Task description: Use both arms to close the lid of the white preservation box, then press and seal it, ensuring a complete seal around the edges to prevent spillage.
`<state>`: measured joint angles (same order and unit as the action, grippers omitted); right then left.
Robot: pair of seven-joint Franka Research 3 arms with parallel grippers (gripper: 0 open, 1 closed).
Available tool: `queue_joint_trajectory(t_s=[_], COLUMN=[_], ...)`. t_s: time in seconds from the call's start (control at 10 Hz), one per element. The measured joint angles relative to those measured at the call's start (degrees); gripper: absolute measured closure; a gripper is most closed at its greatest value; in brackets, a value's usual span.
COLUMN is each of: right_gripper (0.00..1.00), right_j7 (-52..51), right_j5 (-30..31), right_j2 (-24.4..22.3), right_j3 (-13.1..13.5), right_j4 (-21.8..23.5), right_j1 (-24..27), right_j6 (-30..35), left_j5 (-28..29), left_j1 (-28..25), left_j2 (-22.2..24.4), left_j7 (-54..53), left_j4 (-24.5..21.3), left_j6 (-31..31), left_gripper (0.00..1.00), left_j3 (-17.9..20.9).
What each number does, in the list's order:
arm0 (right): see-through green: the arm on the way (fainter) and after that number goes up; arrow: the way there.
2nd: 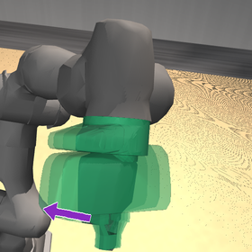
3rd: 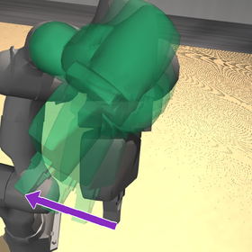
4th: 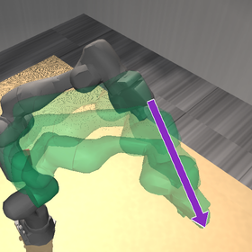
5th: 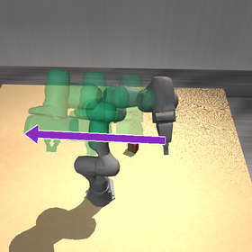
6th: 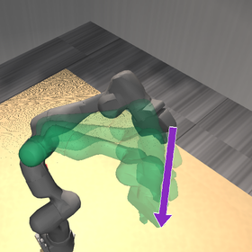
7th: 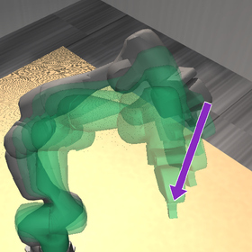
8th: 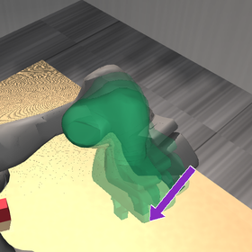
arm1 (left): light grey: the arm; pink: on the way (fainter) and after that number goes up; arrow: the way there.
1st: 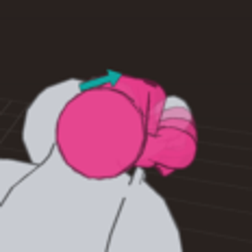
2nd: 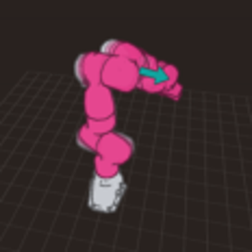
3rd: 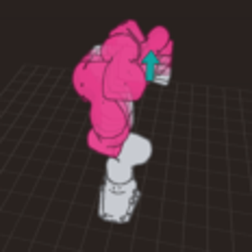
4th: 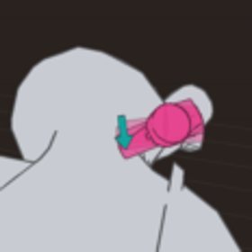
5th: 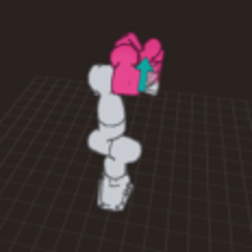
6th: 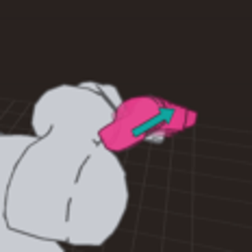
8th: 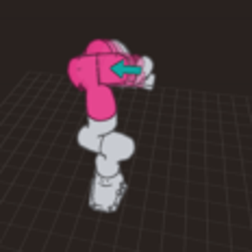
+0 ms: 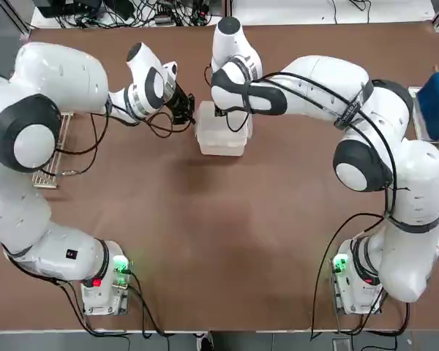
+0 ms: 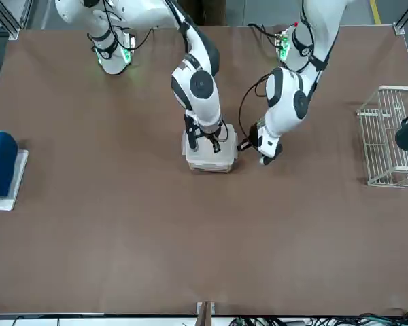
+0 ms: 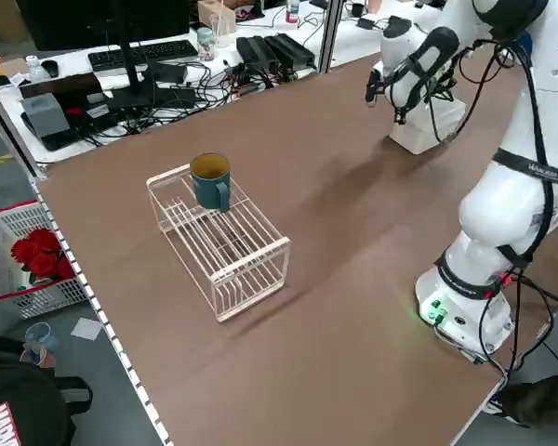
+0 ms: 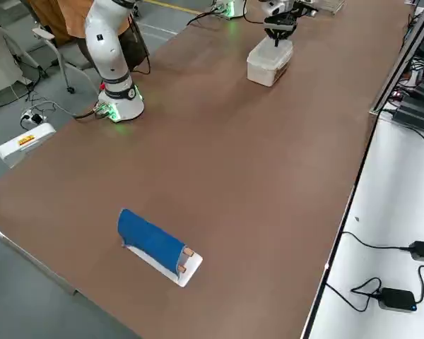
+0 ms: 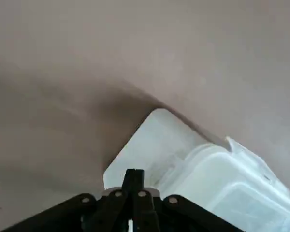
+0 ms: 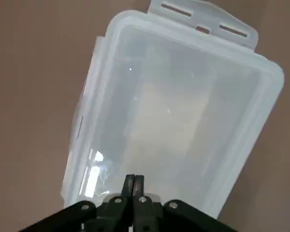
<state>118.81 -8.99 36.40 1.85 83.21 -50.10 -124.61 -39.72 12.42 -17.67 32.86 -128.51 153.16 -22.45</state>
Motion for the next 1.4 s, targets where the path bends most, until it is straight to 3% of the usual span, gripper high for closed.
queue_joint_trajectory(t_s=[1.4], right_gripper=[0.96], right_j7=[0.0], right_j5=[0.18], right_j2=[0.04], right_j3=[0.01], right_j4=[0.01], right_j1=[0.01], right_j6=[-0.15], left_j5=[-1.32], left_j1=[1.06], left_j2=[-0.61], left_j7=[1.94], left_j4=[0.15], left_j6=[1.92], left_gripper=[0.99], left_j3=[0.43])
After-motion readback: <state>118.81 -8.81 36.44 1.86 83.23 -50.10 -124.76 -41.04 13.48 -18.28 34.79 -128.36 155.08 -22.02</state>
